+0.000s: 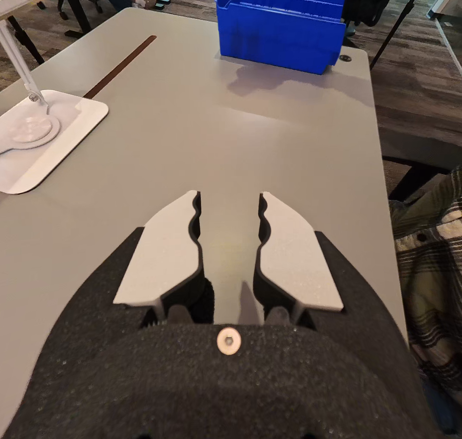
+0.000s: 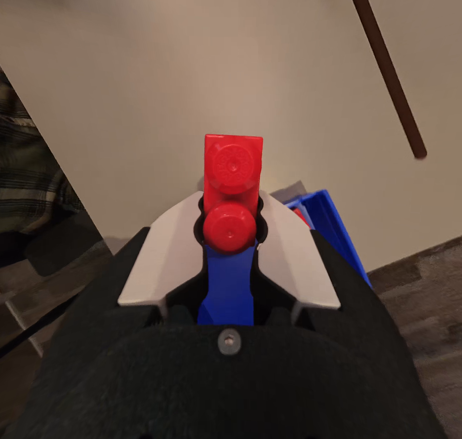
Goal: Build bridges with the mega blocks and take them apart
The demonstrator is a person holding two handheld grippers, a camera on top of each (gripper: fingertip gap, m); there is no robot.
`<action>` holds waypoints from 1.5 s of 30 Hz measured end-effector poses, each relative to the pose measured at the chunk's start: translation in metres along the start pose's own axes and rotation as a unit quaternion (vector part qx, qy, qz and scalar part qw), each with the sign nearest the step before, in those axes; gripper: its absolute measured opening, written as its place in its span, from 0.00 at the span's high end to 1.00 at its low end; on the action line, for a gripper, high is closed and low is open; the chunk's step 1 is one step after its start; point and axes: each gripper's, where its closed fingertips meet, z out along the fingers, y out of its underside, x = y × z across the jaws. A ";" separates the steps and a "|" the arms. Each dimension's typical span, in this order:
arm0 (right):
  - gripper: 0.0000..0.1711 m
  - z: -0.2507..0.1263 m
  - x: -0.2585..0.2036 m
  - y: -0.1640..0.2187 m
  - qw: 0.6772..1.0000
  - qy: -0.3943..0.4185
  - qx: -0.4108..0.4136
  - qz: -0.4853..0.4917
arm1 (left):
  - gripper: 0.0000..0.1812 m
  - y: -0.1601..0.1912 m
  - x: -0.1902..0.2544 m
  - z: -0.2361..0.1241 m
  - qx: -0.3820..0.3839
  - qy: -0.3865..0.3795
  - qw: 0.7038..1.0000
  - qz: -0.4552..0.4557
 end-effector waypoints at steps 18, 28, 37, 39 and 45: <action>0.78 -0.009 0.037 0.124 0.997 0.032 -0.060 0.023 | 0.77 0.007 0.026 0.016 -0.047 0.002 0.999 0.013; 0.79 0.022 0.030 0.150 0.995 0.010 -0.085 -0.052 | 0.78 0.010 0.031 0.025 -0.065 0.006 0.998 0.009; 0.79 0.063 0.024 0.166 0.988 -0.015 -0.099 -0.119 | 0.79 0.004 0.040 0.034 -0.091 0.006 0.996 0.019; 0.79 0.073 0.026 0.167 0.987 -0.019 -0.098 -0.129 | 0.79 0.001 0.042 0.037 -0.095 0.006 0.995 0.020; 0.79 0.096 0.028 0.172 0.982 -0.035 -0.101 -0.154 | 0.79 -0.007 0.043 0.041 -0.105 0.001 0.994 0.023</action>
